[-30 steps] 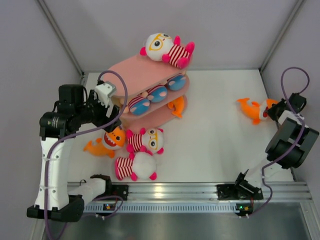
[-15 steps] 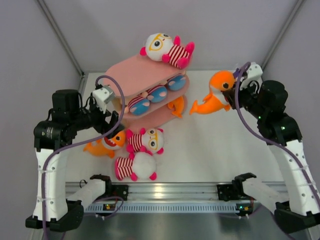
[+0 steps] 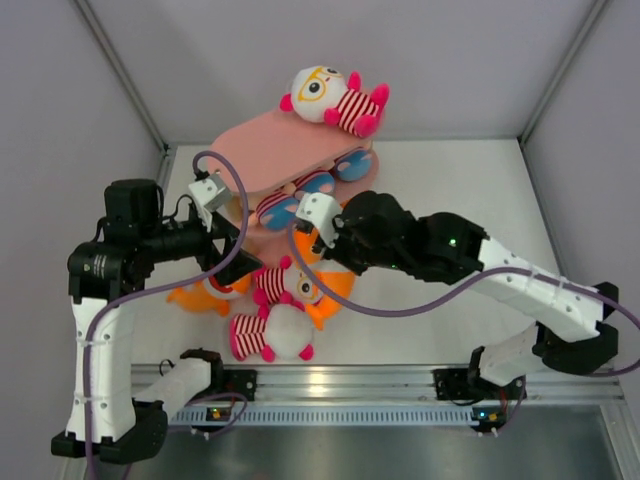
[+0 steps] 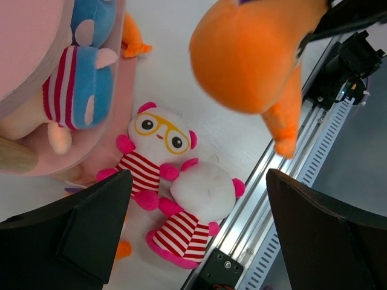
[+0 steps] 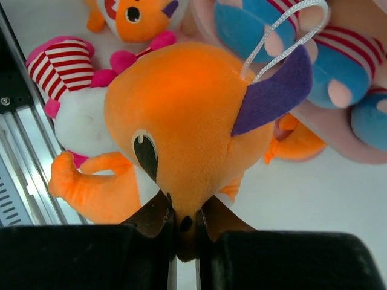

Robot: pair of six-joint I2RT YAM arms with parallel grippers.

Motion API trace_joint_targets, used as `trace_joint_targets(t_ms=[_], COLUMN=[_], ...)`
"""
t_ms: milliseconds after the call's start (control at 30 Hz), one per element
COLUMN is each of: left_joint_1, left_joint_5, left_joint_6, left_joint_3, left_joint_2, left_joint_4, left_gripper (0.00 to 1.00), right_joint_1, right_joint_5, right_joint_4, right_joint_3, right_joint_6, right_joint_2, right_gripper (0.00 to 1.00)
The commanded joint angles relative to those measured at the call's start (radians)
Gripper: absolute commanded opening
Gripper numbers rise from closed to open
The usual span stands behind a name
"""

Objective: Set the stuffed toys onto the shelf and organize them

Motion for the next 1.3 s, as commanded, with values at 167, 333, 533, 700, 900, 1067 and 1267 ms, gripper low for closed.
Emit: trace_joint_targets(t_ms=[167,333,533,700,900,1067,1267], left_joint_1=[-0.007,-0.007,-0.007,-0.005,-0.005,-0.005,0.006], left_joint_5=[0.130,0.148,0.058,0.052,0.069,0.026,-0.002], left_joint_6=[-0.014,-0.020,-0.045,-0.043,-0.052,-0.097,-0.193], left_joint_3=[0.003,-0.002,0.017,0.003,0.010,0.027,0.032], left_joint_2=[-0.022,0.013,0.044,0.050,0.061,0.071,0.099], left_joint_4=[0.003,0.002,0.002,0.005,0.003,0.005,0.034], left_gripper=[0.98,0.98,0.98,0.64,0.00,0.00,0.00], right_joint_1=[0.059,0.105,0.116,0.128,0.130,0.130,0.130], right_joint_5=[-0.095,-0.135,-0.202,-0.208,-0.196,-0.143,0.066], right_joint_4=[0.263,0.298,0.292,0.294,0.347,0.485,0.596], right_joint_3=[0.090,0.115,0.198,0.192,0.081,-0.032,-0.155], right_joint_6=[-0.062,-0.086,-0.109,-0.106,-0.056,0.001,0.137], right_joint_2=[0.066,0.125,0.201,0.215,0.138,0.046,-0.044], right_gripper=[0.00,0.00,0.00,0.00,0.00,0.14,0.69])
